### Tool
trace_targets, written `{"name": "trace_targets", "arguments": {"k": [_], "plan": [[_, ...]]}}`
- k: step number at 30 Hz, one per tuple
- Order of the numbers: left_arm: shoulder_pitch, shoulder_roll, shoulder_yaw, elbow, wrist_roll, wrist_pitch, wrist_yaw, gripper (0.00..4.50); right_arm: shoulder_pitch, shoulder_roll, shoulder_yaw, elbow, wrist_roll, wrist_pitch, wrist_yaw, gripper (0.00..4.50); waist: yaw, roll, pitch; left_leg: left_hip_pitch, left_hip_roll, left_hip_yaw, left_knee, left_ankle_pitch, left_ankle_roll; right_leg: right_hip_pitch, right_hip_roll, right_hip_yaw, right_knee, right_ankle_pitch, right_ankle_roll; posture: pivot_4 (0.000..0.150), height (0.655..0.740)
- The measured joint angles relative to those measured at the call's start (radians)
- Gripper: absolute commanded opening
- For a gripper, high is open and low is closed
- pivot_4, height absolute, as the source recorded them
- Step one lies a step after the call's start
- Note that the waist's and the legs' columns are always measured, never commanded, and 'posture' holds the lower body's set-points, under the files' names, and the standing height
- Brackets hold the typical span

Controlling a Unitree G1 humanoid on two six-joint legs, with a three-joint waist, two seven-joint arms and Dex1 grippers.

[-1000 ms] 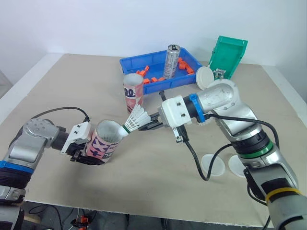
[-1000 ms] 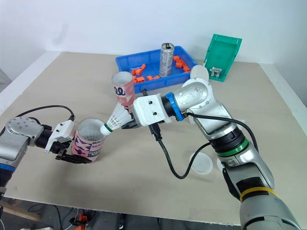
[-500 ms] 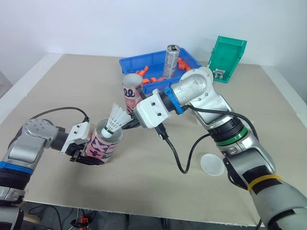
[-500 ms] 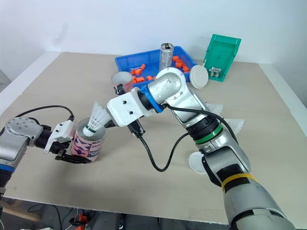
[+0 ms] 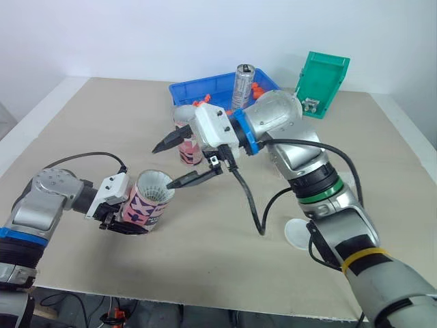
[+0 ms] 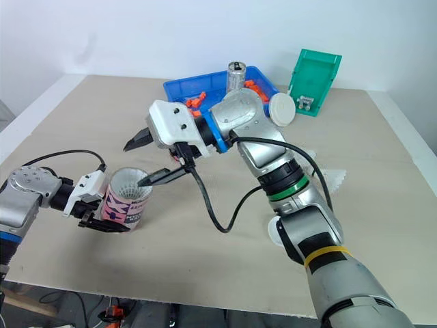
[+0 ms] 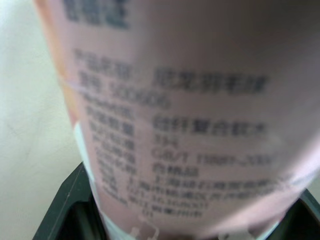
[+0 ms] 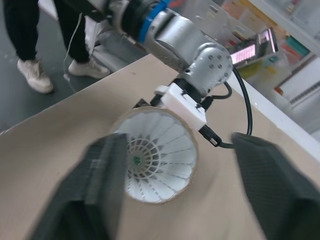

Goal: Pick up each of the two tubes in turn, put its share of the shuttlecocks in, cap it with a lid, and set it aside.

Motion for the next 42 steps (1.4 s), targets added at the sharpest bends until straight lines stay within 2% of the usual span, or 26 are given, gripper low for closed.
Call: {"name": "trace_targets", "arguments": {"k": [4,11,18,23,30,35,40,42], "plan": [[-0.001,0.000,-0.001,0.002,-0.001,-0.001,0.000,2.84,0.000,0.008,0.033,0.000,-0.043,-0.039,0.001,0.02,0.000,0.000,0.000,0.000,0.000,0.000,0.000,0.000,0.000,0.000,0.000,0.000,0.000,-0.001,0.001,0.150,0.7400],[-0.003,0.000,-0.001,0.006,0.000,-0.001,0.000,2.84,-0.016,0.037,0.135,0.040,-0.141,-0.139,0.044,0.02,0.000,0.000,0.000,0.000,0.000,0.000,0.000,0.000,-0.001,0.000,0.001,0.000,0.000,0.000,0.001,0.150,0.7400],[-0.003,-0.001,0.003,0.006,-0.015,0.026,0.001,2.84,-0.149,0.184,0.262,0.305,-0.308,-0.371,0.046,0.02,0.001,0.000,0.000,0.000,0.001,-0.001,-0.001,0.001,-0.001,0.000,0.001,-0.002,0.000,-0.001,0.000,0.150,0.7400],[0.016,0.002,0.016,-0.006,-0.030,0.058,0.010,2.84,-0.198,0.238,0.270,0.422,-0.353,-0.474,0.062,0.02,0.000,-0.001,0.001,0.000,0.001,-0.001,-0.002,0.001,-0.002,0.000,0.001,-0.002,0.000,-0.001,0.000,0.150,0.7400],[0.044,0.011,0.038,-0.038,-0.032,0.081,0.023,2.84,-0.212,0.276,0.239,0.480,-0.362,-0.493,0.073,0.02,-0.001,-0.001,0.001,0.002,0.003,-0.002,-0.007,0.001,-0.002,0.000,0.002,-0.005,0.001,-0.001,-0.001,0.150,0.7400],[0.046,0.009,0.040,-0.061,-0.037,0.089,0.033,2.84,-0.227,0.241,0.147,0.485,-0.213,-0.374,0.161,0.02,0.000,-0.003,0.002,0.000,0.003,-0.005,-0.006,0.001,-0.002,-0.001,0.002,-0.007,0.001,0.000,-0.002,0.150,0.7400],[0.047,0.006,0.040,-0.065,-0.042,0.089,0.035,2.84,-0.234,0.044,0.190,0.346,0.027,-0.293,0.175,0.02,-0.001,-0.004,0.003,-0.002,0.002,-0.007,-0.007,0.001,-0.003,-0.001,0.002,-0.007,0.000,-0.001,-0.003,0.150,0.7400],[0.047,0.004,0.040,-0.065,-0.045,0.091,0.037,2.84,-0.233,0.003,0.197,0.340,0.052,-0.284,0.175,0.02,-0.003,-0.004,0.003,-0.002,0.002,-0.007,-0.007,0.001,-0.002,-0.002,0.002,-0.008,0.000,-0.001,-0.003,0.150,0.7400]]}}
